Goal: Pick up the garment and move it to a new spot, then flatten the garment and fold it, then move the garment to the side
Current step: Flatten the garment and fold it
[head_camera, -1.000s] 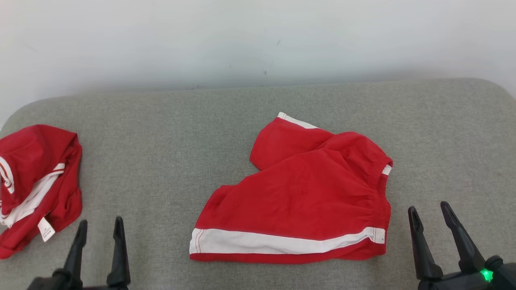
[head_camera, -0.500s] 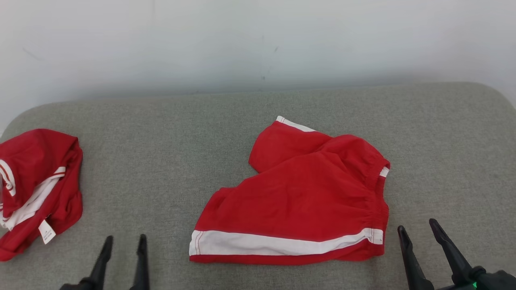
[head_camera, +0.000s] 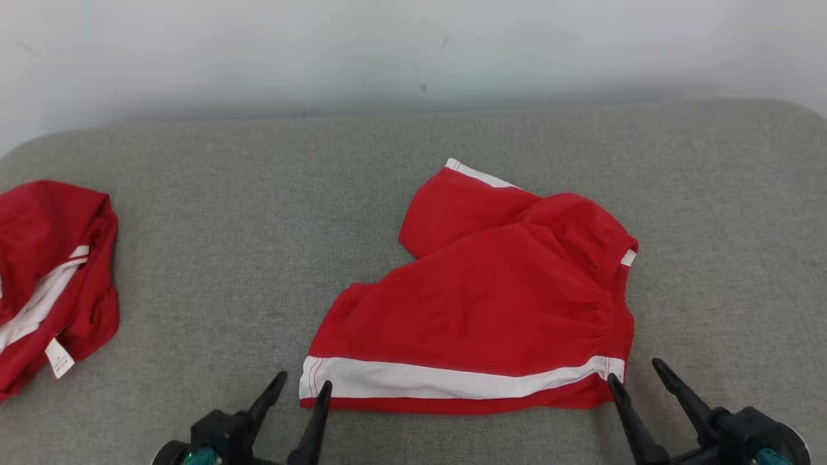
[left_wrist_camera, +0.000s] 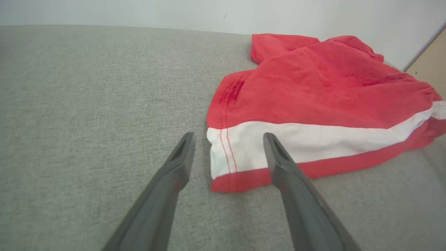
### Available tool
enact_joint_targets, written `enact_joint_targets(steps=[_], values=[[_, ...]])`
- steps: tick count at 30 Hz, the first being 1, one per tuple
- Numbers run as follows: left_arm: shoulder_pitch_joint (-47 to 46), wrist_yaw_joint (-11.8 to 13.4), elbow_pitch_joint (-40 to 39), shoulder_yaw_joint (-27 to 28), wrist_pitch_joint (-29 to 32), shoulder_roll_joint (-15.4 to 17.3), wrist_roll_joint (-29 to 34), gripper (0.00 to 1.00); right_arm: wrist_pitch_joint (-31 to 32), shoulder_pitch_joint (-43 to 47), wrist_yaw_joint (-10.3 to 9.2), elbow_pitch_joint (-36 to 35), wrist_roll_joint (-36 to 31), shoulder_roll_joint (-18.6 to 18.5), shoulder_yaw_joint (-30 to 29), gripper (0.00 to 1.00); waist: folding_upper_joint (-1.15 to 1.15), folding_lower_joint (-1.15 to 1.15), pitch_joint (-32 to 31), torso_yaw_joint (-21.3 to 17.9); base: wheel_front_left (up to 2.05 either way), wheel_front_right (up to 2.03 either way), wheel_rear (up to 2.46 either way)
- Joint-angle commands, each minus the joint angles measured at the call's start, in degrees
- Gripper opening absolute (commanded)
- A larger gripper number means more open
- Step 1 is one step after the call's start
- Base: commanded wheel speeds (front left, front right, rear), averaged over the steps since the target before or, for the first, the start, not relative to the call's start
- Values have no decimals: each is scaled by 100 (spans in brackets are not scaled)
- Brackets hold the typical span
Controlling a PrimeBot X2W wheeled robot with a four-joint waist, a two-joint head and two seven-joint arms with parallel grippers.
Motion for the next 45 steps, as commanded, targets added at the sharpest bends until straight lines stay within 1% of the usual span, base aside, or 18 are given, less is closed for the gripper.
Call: enact_joint_targets(steps=[1, 6, 15, 20, 21, 22, 23, 24, 25, 26, 28, 31, 38, 43, 45], values=[[-191, 12, 176, -72, -5, 78, -138, 100, -6, -140, -14, 107, 67, -36, 100, 100, 0, 0, 119, -6, 0, 0, 0], [-533, 11, 641, -267, -5, 176, -447, 100, -6, -389, -14, 335, 198, -50, 435, 100, 0, 0, 236, -19, 0, 0, 0], [-855, 10, 938, -646, -5, 200, -760, 100, -6, -576, -14, 401, 343, -63, 756, 100, 0, 0, 290, -56, 0, 0, 0], [-948, 10, 1032, -781, -5, 150, -977, 100, -6, -666, -14, 456, 432, -24, 924, 100, 0, 0, 284, -59, 0, 0, 0], [-992, 10, 1108, -826, -4, 154, -1059, 94, -6, -742, -14, 497, 504, 10, 995, 85, 0, 0, 292, -60, 0, 0, 0], [-1015, 10, 1142, -837, -4, 124, -1145, 70, -6, -774, -14, 536, 553, 19, 1028, 65, 0, 0, 296, -57, 0, 0, 0], [-1042, 10, 1180, -864, -4, 101, -1224, 53, -6, -817, -14, 588, 584, 8, 1073, 48, 0, 0, 298, -49, 0, 0, 0], [-1068, 10, 1231, -892, -4, 89, -1291, 42, -6, -863, -14, 602, 616, 3, 1112, 26, 0, 0, 301, -39, 0, 0, 0], [-1101, 10, 1277, -926, -4, 95, -1319, 20, -6, -918, -14, 619, 652, 9, 1136, 0, 0, 0, 302, -31, 0, 0, 0], [-1136, 10, 1312, -956, -4, 100, -1360, 0, -6, -951, -14, 640, 676, 10, 1152, 0, 0, 0, 300, -24, 0, 0, 0], [-1170, 10, 1372, -979, -4, 57, -1532, 0, -6, -1009, -14, 644, 694, -5, 1191, 0, 0, 0, 292, -8, 0, 0, 0], [-1250, 10, 1306, -1008, -5, 86, -1620, 0, -6, -1068, -14, 546, 734, -26, 1188, 0, 0, 0, 273, 1, 0, 0, 0], [-1318, 10, 538, -795, -4, 275, -1576, 0, -7, -1128, -14, -76, 897, -118, 928, 0, 0, 0, 216, -1, 0, 0, 0], [-1819, 9, 12, -722, -5, 496, -1687, 0, -7, -1559, -14, -425, 1138, -321, 818, 0, 0, 0, 314, -6, 0, 0, 0], [-2197, 9, -77, -773, -5, 594, -1816, 0, -7, -1851, -14, -479, 1410, -348, 781, 0, 0, 0, 423, -9, 0, 0, 0]])
